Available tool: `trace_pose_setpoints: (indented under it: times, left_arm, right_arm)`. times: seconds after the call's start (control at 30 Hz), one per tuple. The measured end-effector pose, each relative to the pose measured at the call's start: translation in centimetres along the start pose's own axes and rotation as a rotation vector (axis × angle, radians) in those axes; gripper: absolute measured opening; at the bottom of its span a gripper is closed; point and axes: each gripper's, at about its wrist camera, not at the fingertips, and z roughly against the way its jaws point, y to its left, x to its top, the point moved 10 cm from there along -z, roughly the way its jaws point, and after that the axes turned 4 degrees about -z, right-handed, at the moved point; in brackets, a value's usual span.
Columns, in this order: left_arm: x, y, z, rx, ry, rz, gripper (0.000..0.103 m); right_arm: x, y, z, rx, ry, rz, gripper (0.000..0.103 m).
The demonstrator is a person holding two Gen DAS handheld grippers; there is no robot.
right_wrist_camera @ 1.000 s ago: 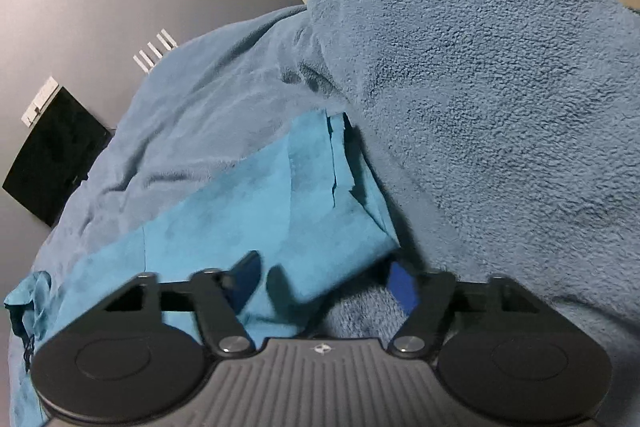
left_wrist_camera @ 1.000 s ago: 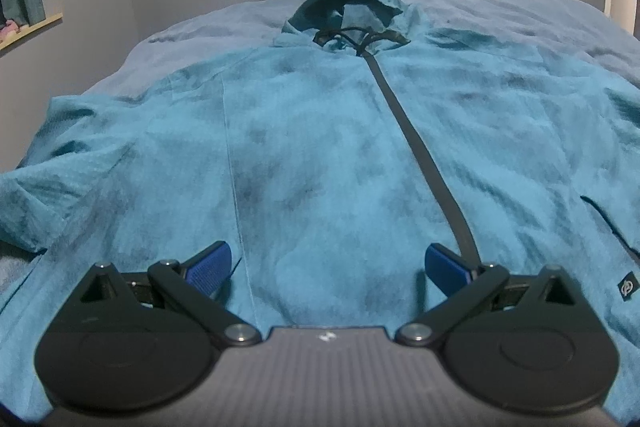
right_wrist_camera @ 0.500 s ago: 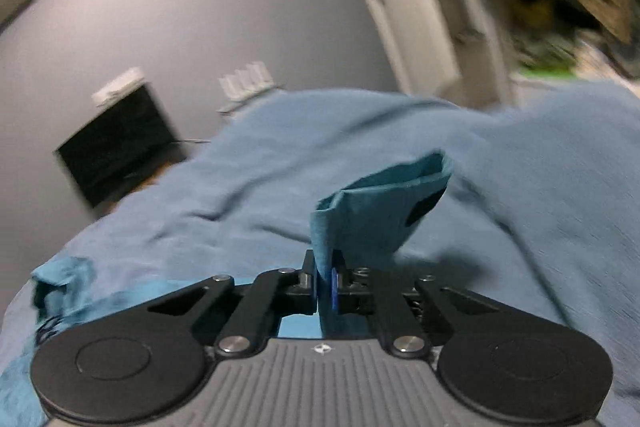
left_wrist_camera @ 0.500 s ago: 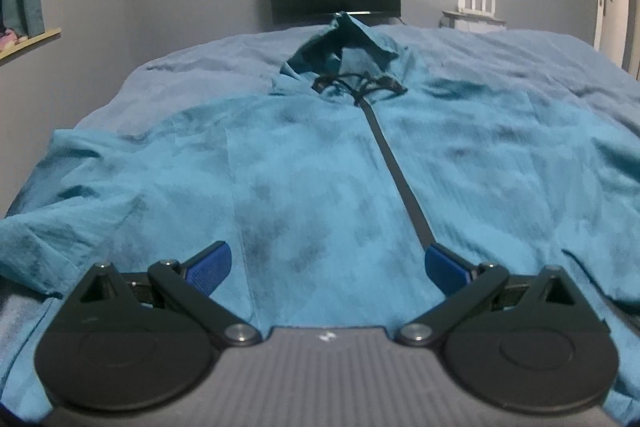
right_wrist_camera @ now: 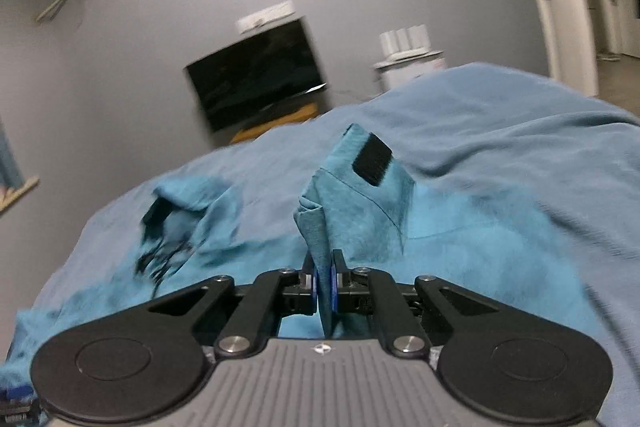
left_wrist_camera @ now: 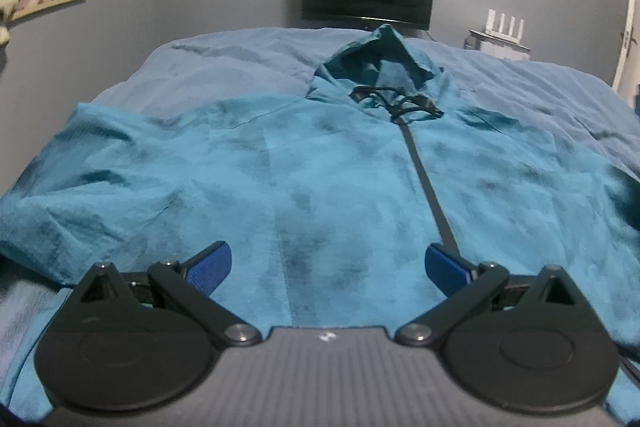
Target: Fold large clothes
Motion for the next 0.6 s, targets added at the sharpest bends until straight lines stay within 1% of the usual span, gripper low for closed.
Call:
trace_pose_setpoints:
  times: [0.13,0.2,0.3,0.5,0.6]
  left_arm:
    - [0.2,1.0,-0.1,0.001,0.009,0.041,0.103]
    - [0.4,1.6,-0.1,-0.006,0.008,0.065,0.103]
    - [0.6,2.3,-0.2,-0.007,0.006,0.092,0.103]
    - [0.8,3.7,-0.4,-0.014,0.011,0.149,0.103]
    - [0.9,4.3,-0.3,-0.012,0.008,0.168,0.103]
  right_arm:
    - [-2.3,5.9,-2.7,0.049,0.066,0.055,0.007]
    - [-4.1,9.2,-3.4,0.066,0.090,0.086,0.007]
    - [-6.3,12.5,-3.7,0.096,0.121,0.105,0.007]
    - [-10.3,20.6,-7.0,0.182,0.189,0.172,0.007]
    - [-13.0,24.2,-7.6,0.233,0.230,0.216,0.007]
